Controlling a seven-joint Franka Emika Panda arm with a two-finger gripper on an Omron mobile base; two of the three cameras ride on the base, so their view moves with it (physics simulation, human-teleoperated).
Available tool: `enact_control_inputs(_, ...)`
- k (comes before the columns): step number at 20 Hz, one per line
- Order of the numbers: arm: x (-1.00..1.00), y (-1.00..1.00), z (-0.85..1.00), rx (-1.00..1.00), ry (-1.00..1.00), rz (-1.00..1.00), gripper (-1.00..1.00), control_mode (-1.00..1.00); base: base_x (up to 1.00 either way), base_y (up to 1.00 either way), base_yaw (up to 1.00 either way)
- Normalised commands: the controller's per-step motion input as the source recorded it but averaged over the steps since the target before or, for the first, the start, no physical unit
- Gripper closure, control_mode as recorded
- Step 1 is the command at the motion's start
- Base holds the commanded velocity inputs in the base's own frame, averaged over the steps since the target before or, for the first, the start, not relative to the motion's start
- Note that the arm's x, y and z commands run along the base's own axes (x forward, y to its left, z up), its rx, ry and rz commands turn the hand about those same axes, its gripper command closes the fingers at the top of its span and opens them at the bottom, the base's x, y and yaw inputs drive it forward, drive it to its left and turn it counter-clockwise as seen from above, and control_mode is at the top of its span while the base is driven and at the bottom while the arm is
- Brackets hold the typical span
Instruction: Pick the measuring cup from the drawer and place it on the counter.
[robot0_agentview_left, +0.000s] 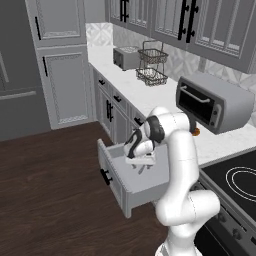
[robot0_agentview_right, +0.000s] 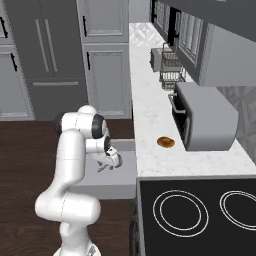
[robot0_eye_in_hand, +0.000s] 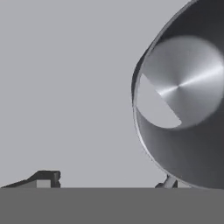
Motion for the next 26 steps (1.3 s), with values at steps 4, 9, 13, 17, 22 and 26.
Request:
enact_control_inputs(4, 0.0, 0.0, -0.29, 0.0, 0.05, 0.0, 1.0, -1.0, 0.0, 0.0, 0.0)
enact_control_inputs(9, -0.02, -0.08, 0.03, 0.01, -0.02, 0.0, 1.0, -1.0, 0.0, 0.0, 0.0)
enact_control_inputs(13, -0.33, 0.04, 0.55, 0.0, -0.18, 0.0, 1.0, -1.0, 0.0, 0.0, 0.0)
enact_control_inputs(17, -0.32, 0.02, 0.93, -0.01, -0.28, -0.02, 1.0, -1.0, 0.0, 0.0, 0.0)
enact_control_inputs(22, -0.7, 0.0, 1.0, -0.05, -0.48, -0.05, 1.0, -1.0, 0.0, 0.0, 0.0)
enact_control_inputs(26, -0.96, 0.0, 1.0, -0.11, -0.48, -0.1, 1.0, -1.0, 0.0, 0.0, 0.0)
